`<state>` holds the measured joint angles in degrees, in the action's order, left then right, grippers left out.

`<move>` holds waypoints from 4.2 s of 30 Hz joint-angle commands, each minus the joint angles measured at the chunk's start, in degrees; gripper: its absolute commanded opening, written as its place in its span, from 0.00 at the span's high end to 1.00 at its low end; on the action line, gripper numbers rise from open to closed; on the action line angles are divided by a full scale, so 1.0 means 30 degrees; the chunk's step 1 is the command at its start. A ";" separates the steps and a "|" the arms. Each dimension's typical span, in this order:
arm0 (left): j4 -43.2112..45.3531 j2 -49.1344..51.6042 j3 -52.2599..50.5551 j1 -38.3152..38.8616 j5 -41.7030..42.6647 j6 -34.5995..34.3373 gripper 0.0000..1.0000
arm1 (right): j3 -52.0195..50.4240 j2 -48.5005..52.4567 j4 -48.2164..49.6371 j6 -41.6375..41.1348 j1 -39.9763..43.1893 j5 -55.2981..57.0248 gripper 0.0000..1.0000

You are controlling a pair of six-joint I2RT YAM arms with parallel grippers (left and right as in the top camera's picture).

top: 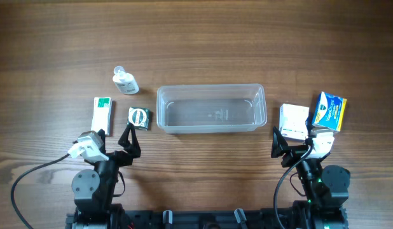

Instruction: Pack container

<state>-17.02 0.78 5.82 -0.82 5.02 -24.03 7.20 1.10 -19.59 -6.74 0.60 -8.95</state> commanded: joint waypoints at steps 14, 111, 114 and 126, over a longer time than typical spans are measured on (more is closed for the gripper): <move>0.0102 -0.0153 -0.0211 -0.0102 -0.0189 0.0379 0.00 | -0.0087 -0.0226 0.0102 0.0248 0.0080 0.0022 0.00; 0.0102 -0.0153 -0.0211 -0.0102 -0.0189 0.0379 0.00 | -0.0087 -0.0226 0.0109 0.0248 0.0080 0.0022 0.00; 0.0102 -0.0153 -0.0211 -0.0102 -0.0197 0.0379 0.00 | -0.0087 -0.0226 0.0539 -0.1785 0.0080 -0.0437 0.00; 0.0102 -0.0153 -0.0211 -0.0102 -0.0189 0.0379 0.00 | 0.9646 0.4000 0.0219 -0.3264 0.0080 -0.1945 0.00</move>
<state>-17.02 0.80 5.82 -0.82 5.02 -24.03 25.32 5.93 -13.54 -22.65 0.60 -19.35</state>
